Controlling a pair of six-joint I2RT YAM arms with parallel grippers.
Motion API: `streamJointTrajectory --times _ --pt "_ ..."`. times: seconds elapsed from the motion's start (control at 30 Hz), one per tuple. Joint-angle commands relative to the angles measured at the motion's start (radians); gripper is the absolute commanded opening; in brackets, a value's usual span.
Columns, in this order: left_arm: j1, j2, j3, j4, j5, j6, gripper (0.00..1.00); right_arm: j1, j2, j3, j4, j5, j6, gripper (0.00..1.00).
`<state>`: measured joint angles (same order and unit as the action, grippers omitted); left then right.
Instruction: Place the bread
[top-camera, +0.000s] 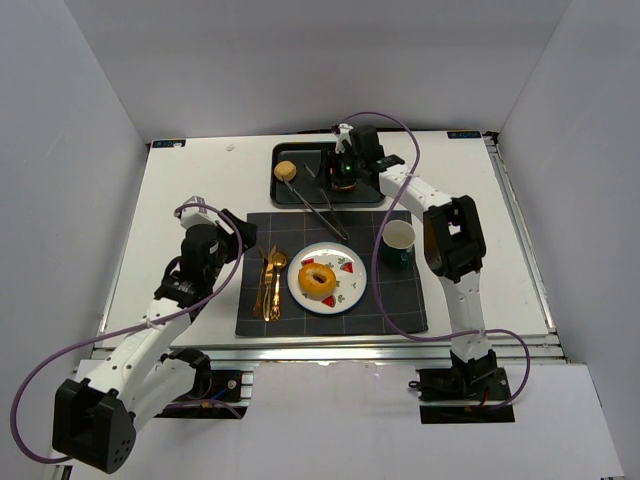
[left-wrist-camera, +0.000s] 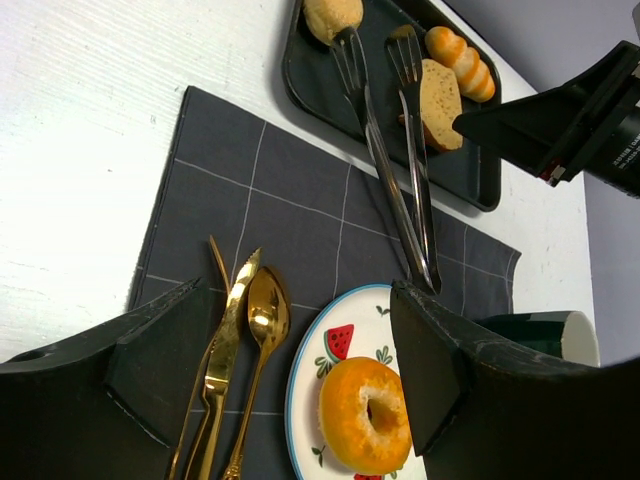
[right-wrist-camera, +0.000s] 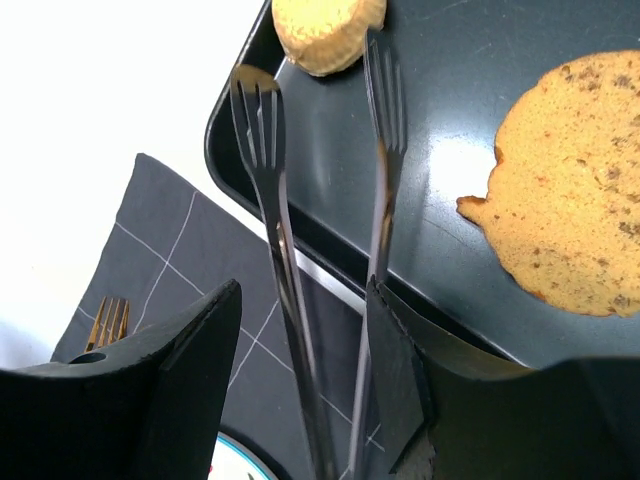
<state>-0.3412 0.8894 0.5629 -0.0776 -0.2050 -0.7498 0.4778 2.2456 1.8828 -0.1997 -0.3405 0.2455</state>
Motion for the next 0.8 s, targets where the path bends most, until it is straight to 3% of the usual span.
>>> streamJointTrajectory --times 0.0,0.23,0.5,0.77 --pt "0.007 0.003 0.015 0.006 -0.008 0.004 0.82 -0.005 0.023 0.041 0.04 -0.008 0.034 0.58" --pt "0.007 0.022 0.015 0.018 -0.002 0.006 0.82 -0.007 0.023 0.045 0.033 0.001 -0.02 0.58" --pt "0.007 0.059 0.031 0.025 0.012 0.015 0.82 0.008 0.063 0.047 -0.038 0.123 -0.19 0.5" --pt "0.007 0.083 0.038 0.021 0.019 0.018 0.81 0.024 0.135 0.094 -0.033 0.17 -0.21 0.45"
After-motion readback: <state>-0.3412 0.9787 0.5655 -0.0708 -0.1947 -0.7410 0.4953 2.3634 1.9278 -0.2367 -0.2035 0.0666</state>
